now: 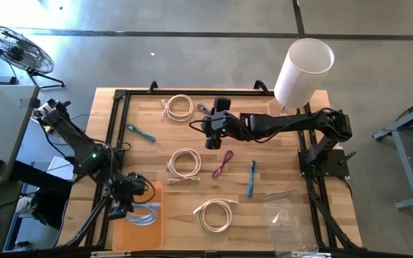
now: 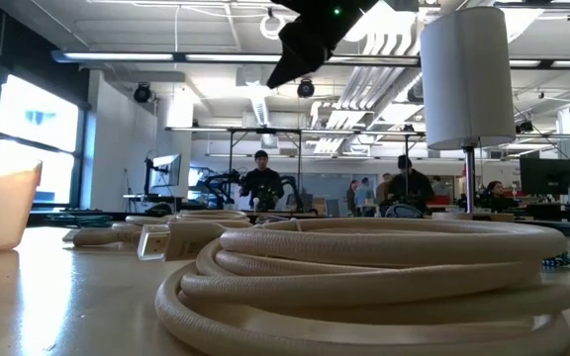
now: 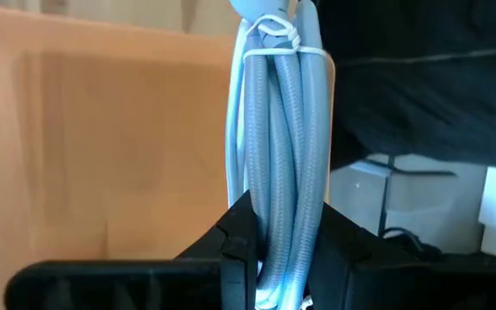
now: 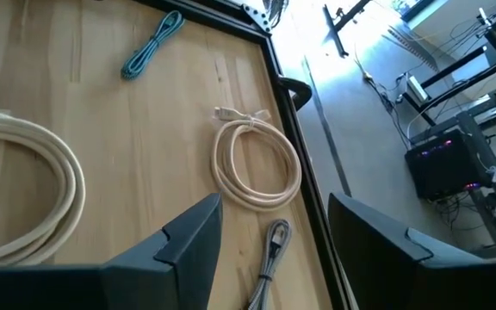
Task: Pick & Place USB Port
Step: Put the light blue HDMI cable into the orange bin
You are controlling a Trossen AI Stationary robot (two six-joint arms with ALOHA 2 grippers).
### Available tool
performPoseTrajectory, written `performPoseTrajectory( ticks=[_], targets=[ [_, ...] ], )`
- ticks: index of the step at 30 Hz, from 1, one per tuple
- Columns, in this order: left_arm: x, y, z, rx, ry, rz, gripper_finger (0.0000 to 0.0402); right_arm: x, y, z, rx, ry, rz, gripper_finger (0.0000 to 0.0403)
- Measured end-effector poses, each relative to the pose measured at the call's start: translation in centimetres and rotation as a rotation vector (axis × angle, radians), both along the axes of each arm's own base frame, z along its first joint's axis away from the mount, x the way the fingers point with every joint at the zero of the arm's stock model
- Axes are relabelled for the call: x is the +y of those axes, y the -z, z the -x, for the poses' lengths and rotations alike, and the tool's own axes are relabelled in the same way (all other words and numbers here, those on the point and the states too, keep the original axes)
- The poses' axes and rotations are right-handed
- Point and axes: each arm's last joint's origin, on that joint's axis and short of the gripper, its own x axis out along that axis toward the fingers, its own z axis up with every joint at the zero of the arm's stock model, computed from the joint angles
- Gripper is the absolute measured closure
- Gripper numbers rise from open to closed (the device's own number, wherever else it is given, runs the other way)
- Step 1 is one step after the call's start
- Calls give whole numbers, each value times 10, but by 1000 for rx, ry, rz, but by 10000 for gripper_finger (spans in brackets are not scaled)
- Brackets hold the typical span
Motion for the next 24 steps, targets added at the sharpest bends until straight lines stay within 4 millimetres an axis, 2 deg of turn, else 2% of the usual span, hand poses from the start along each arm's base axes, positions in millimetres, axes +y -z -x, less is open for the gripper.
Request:
performPoseTrajectory(
  ticks=[7, 24],
  targets=[
    [-9, 11, -7, 85, 60, 9, 343, 8, 0, 0, 7, -10, 8, 199],
    [-19, 25, -16, 71, 226, -26, 335, 21, 1, -1, 7, -35, 10, 203]
  ],
)
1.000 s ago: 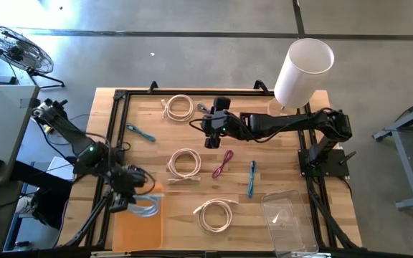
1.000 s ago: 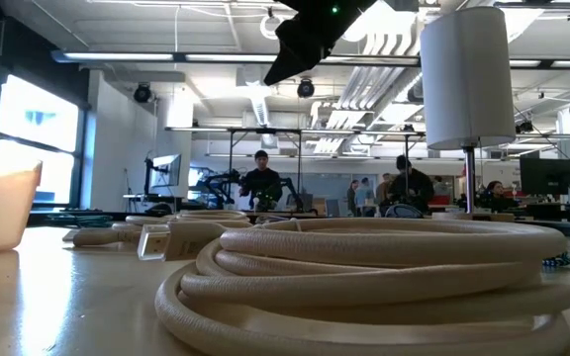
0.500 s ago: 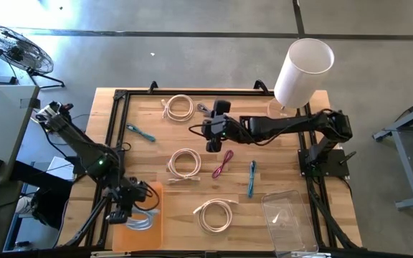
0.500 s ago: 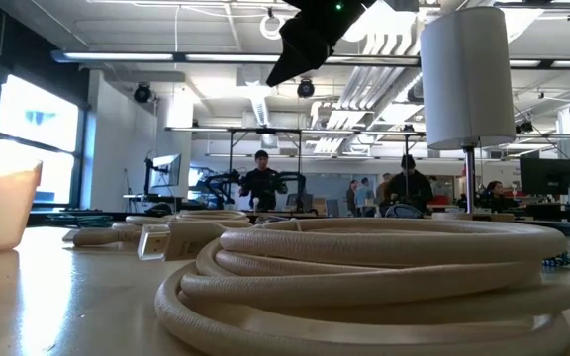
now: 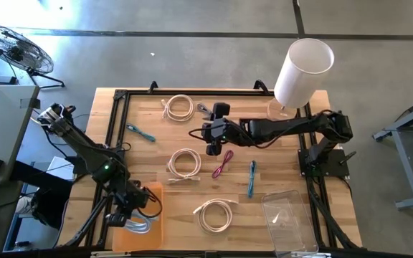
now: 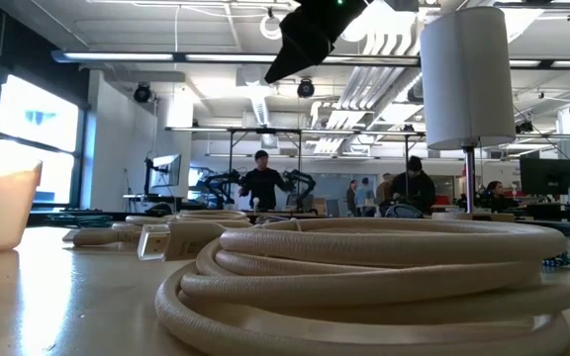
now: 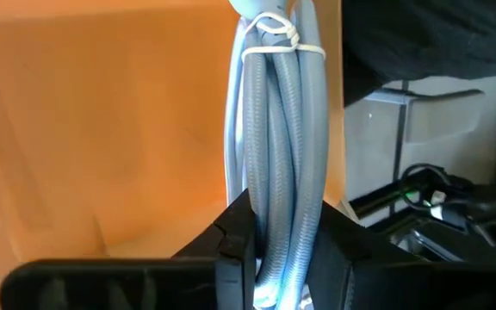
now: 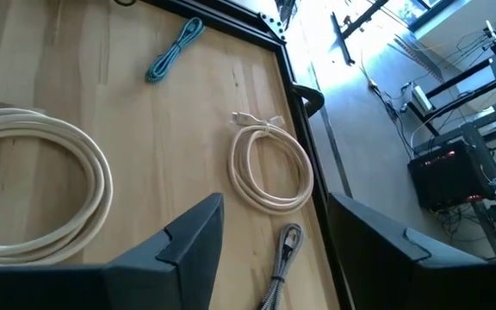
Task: Pick & Place USB Port
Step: Put the light blue HDMI cable into the orange bin
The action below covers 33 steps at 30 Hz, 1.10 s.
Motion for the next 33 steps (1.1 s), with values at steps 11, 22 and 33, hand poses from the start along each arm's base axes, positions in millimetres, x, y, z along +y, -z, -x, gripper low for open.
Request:
performPoseTrajectory(
  ticks=[11, 22, 33],
  targets=[
    [1, 0, -2, -53, -33, -42, 317, 8, 0, 0, 0, -18, 3, 203],
    [2, 1, -3, -74, -50, -78, 314, 9, 0, 0, 1, -14, 7, 203],
    [3, 2, -1, -56, -48, -95, 314, 9, 0, 0, 4, -15, 8, 203]
  ],
)
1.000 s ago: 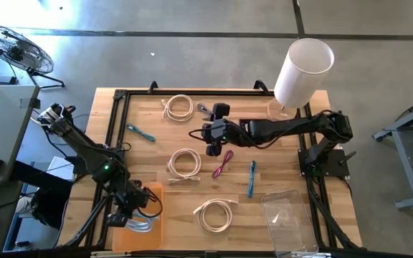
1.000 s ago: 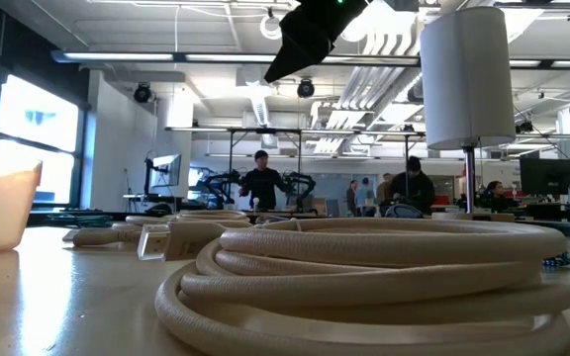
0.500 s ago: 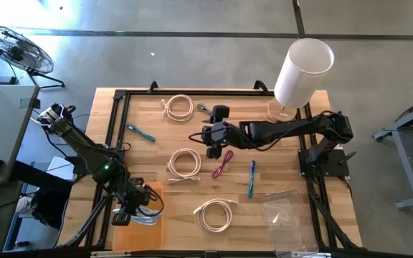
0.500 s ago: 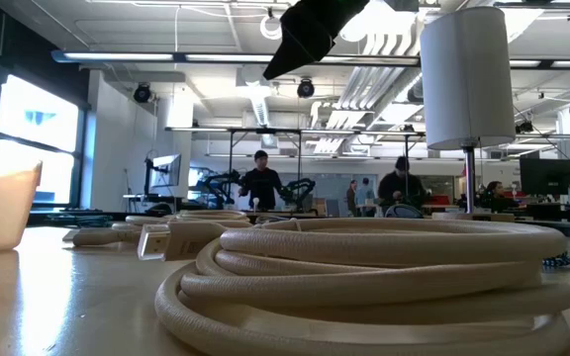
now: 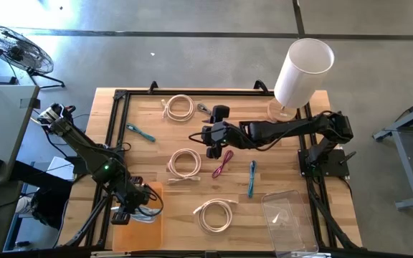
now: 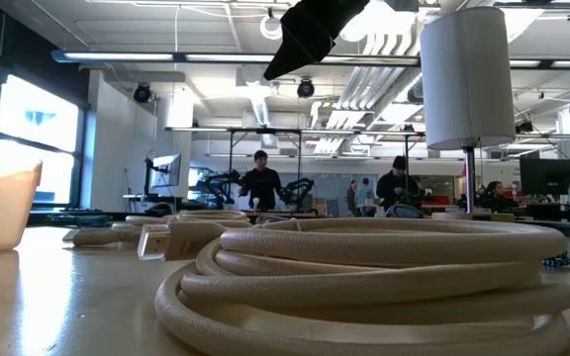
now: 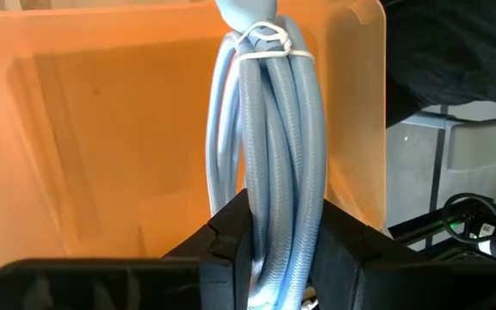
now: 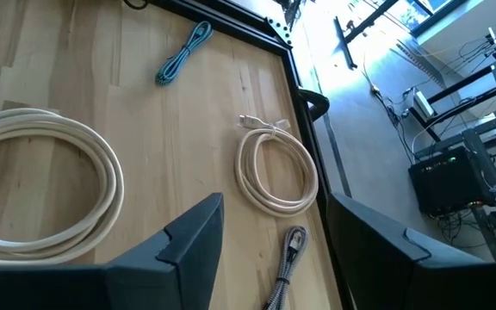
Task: Pick & Place USB Port
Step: Put the light blue HDMI cable into the orange bin
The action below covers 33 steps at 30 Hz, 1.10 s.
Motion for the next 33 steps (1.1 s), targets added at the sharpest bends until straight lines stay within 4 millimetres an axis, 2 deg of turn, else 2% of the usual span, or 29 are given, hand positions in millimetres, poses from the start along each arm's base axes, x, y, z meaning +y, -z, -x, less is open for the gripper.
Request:
performPoseTrajectory(
  ticks=[6, 20, 33],
  targets=[
    [0, 0, 0, -1, 0, 0, 314, 0, 0, 0, 1, -14, -9, 203],
    [0, 0, 0, -3, -1, -1, 314, 6, 2, -2, 4, -182, -128, 203],
    [0, 0, -1, -18, -12, -17, 314, 7, 2, -2, 4, -206, -146, 202]
  ],
)
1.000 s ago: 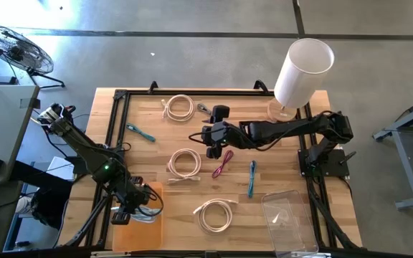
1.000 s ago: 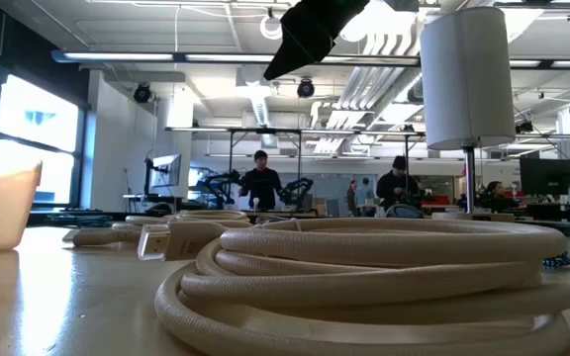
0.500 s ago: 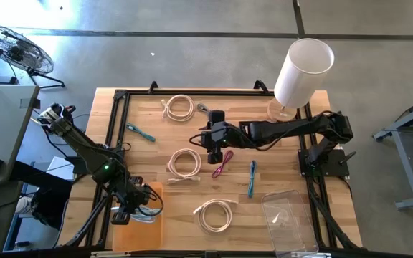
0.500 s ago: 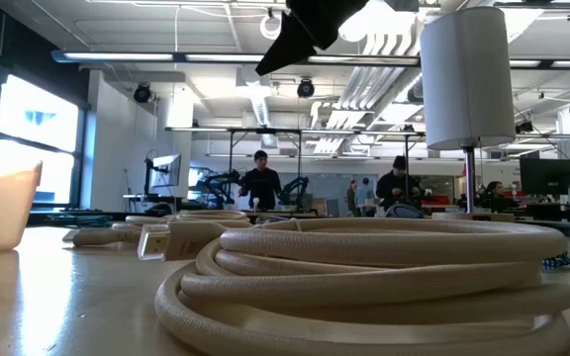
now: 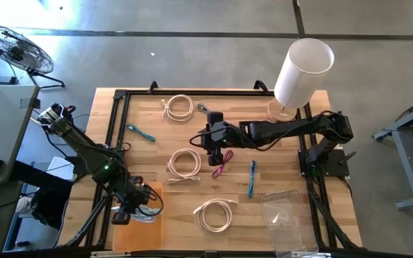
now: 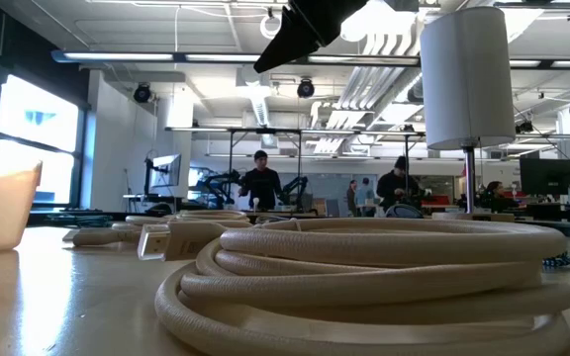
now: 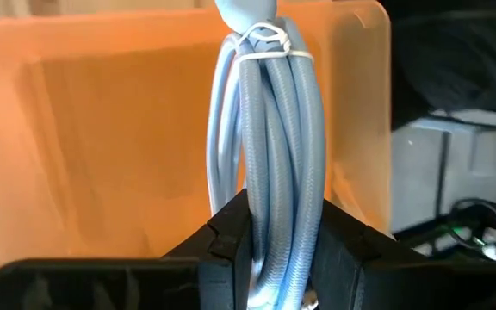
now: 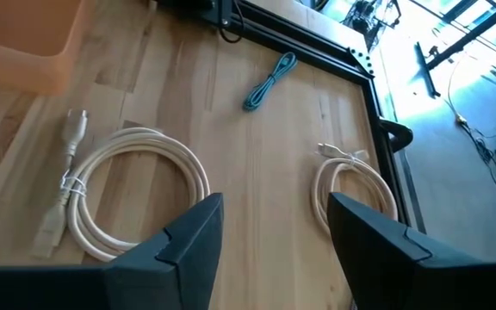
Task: Pick & Place USB Port
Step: Put the light blue HDMI cable into the orange bin, then put the right blue USB cable into the transparent bin
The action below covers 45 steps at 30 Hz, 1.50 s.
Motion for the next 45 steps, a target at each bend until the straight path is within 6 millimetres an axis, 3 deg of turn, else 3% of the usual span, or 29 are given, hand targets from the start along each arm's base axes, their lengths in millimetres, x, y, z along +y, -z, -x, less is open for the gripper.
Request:
performPoseTrajectory(
  ticks=[33, 37, 45],
  targets=[
    [3, 1, 1, -16, -16, -57, 307, 0, 0, 0, 0, 1, 1, 201],
    [4, 2, 2, -5, -15, -70, 268, 0, 0, 0, 0, 1, 1, 203],
    [5, 2, 1, -52, 13, -108, 131, 0, 0, 0, 0, 1, 1, 203]
  ],
)
